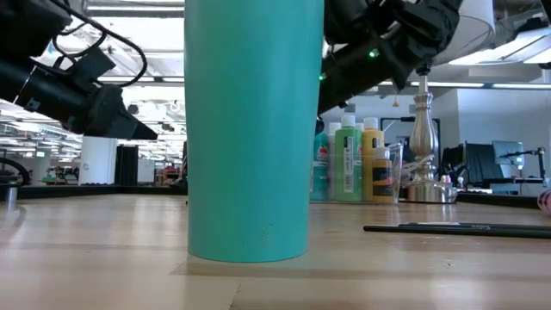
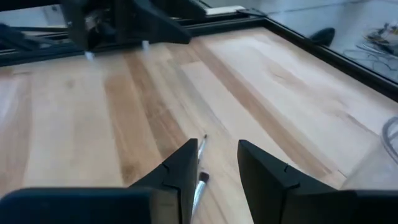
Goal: Pick & Place Paint Supplies
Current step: Put the silver paintbrush into the green cup
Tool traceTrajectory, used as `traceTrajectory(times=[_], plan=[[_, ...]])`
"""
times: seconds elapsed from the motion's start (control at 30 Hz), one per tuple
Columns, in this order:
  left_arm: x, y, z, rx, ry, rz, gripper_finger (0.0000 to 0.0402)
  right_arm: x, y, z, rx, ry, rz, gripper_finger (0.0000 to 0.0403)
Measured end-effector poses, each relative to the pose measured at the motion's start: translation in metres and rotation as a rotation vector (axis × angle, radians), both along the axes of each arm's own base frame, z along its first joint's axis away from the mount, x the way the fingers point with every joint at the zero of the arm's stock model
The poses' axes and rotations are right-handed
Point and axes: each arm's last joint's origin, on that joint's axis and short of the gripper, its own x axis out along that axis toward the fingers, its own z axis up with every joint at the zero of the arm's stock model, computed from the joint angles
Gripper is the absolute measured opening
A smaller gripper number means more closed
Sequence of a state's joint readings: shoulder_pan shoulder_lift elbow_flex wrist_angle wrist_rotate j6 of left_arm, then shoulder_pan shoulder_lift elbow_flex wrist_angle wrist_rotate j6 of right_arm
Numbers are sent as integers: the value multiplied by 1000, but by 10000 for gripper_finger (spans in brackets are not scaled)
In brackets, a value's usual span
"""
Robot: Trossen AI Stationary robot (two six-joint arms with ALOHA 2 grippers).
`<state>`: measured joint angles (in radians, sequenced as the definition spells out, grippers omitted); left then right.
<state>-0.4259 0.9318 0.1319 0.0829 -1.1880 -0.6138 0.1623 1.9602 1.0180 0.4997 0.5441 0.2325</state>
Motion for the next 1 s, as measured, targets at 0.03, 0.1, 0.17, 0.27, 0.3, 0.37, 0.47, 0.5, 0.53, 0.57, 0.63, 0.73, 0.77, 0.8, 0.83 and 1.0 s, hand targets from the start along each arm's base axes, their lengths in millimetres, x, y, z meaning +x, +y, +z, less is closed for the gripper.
traceTrajectory(times=[0.03, 0.1, 0.17, 0.27, 0.3, 0.37, 0.47, 0.5, 0.53, 0.57, 0.63, 0.73, 0.77, 0.8, 0.83, 1.0], plan=[[-1, 0, -1, -7, -6, 3, 186, 0, 0, 1, 6, -2, -9, 108], [-3, 1, -5, -13, -12, 6, 186, 1, 1, 1, 25, -14, -17, 108], [-5, 2, -7, -22, -19, 10, 186, 1, 3, 1, 31, -20, -14, 108], [-6, 3, -10, -23, -18, 12, 186, 0, 9, -1, 26, -23, -13, 108], [-7, 3, -11, -23, -17, 12, 186, 0, 10, -1, 20, -21, -22, 108], [-7, 3, -12, -21, -14, 12, 186, 0, 11, -2, 7, -26, -43, 108], [-7, 3, -11, -23, -17, 12, 186, 1, 11, -15, -4, -27, -63, 108], [-7, 3, -11, -23, -18, 12, 186, 3, 10, -18, 3, -50, -67, 108], [-7, 3, -11, -24, -19, 12, 186, 6, 11, -18, 27, -102, -70, 108], [-7, 3, -11, -23, -19, 12, 186, 9, 12, -21, 52, -148, -76, 108], [-7, 3, -11, -26, -20, 11, 186, 11, 12, -31, 68, -167, -79, 108], [-7, 3, -11, -26, -21, 10, 186, 13, 13, -43, 66, -156, -77, 108], [-7, 3, -11, -27, -22, 10, 186, 13, 13, -43, 67, -160, -77, 108], [-7, 3, -11, -27, -23, 10, 186, 13, 13, -41, 64, -164, -75, 108], [-7, 3, -11, -27, -24, 10, 186, 13, 13, -41, 59, -164, -74, 108], [-7, 3, -11, -27, -24, 9, 186, 12, 13, -46, 48, -129, -72, 108]])
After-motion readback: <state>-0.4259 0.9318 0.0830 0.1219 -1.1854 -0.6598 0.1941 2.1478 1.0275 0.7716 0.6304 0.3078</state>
